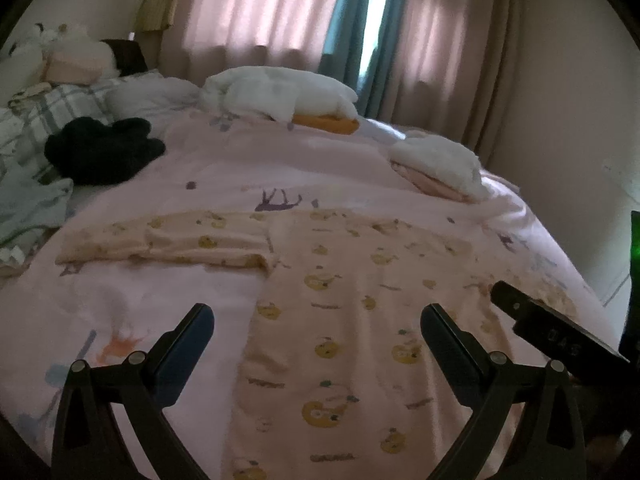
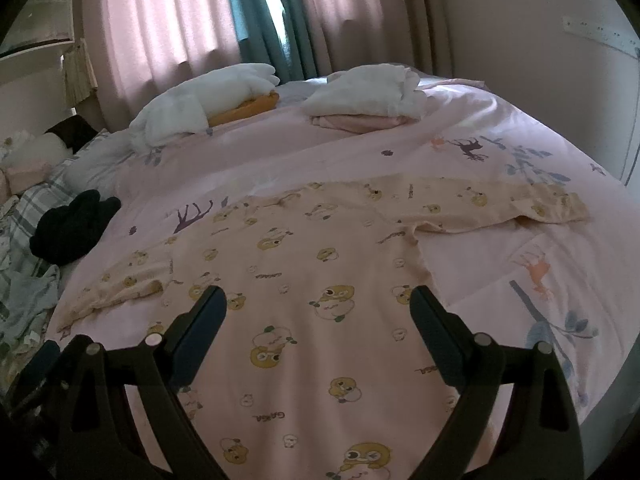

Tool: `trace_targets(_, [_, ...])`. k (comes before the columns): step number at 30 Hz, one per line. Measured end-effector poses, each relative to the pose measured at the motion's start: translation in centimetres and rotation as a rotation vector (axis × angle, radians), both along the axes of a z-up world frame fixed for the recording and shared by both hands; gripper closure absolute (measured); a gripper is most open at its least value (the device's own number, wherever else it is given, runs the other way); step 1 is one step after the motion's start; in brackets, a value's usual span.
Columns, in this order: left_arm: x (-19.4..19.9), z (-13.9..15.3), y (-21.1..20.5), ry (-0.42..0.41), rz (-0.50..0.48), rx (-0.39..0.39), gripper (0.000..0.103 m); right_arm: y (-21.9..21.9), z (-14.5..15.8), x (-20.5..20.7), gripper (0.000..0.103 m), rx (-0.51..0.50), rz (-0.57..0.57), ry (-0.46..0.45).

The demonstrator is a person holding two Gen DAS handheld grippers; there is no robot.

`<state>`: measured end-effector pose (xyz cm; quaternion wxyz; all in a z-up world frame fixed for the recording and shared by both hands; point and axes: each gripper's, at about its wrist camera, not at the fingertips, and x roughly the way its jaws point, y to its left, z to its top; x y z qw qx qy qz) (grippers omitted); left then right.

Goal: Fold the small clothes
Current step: 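Move both open tools over the cream printed romper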

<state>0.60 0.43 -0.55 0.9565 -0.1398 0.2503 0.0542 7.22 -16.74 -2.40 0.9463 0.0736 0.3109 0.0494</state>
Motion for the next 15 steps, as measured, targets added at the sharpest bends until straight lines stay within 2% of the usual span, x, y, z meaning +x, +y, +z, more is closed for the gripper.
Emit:
trace_targets(7, [0.41, -0.25, 0.04, 0.032, -0.007, 0.015, 0.001, 0.03, -0.25, 0.11, 0.009, 0.011, -0.007, 0.022])
trace_targets(12, [0.49, -0.30, 0.15, 0.043, -0.027, -0.033, 0.001, -0.27, -0.24, 0.03, 0.009, 0.019, -0.008, 0.017])
trace_targets(15, [0.68, -0.44, -0.07, 0.054, -0.019, -0.018, 0.001, -0.35, -0.26, 0.11, 0.008, 0.024, -0.001, 0.021])
